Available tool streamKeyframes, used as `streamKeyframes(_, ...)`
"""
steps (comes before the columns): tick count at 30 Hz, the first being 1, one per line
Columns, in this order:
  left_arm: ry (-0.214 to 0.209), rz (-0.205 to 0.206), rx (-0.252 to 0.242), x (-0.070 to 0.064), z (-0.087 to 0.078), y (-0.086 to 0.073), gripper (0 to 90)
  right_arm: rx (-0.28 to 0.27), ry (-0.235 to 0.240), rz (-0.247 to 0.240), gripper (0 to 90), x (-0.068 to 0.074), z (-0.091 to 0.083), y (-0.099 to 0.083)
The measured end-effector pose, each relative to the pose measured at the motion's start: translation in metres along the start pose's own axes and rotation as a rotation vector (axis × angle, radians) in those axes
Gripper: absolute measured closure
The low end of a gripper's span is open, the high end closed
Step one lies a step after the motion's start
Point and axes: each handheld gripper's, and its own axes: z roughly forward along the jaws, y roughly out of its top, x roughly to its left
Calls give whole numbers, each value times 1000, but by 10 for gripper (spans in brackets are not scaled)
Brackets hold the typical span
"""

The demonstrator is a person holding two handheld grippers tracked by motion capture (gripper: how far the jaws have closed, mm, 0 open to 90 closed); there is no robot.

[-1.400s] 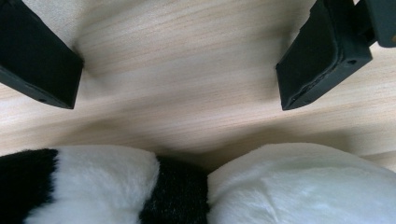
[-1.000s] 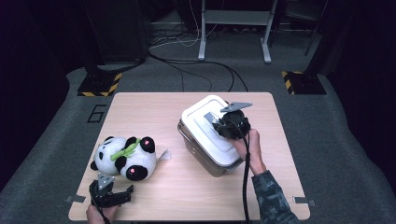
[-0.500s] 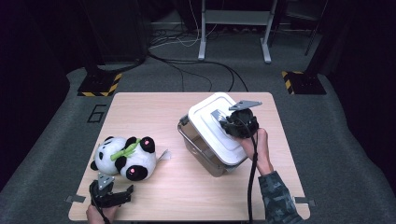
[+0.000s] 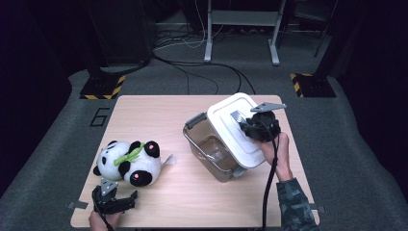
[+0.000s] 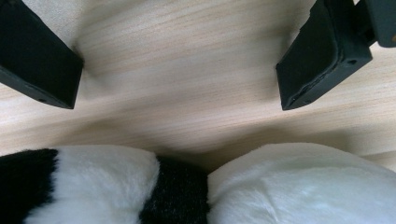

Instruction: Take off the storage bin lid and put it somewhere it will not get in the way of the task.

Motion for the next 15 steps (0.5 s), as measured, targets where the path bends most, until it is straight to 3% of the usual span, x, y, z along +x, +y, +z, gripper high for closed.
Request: streamKeyframes(15,0,2,1,0,0,0,0,-16,-69,71,666,-35,-18,-15)
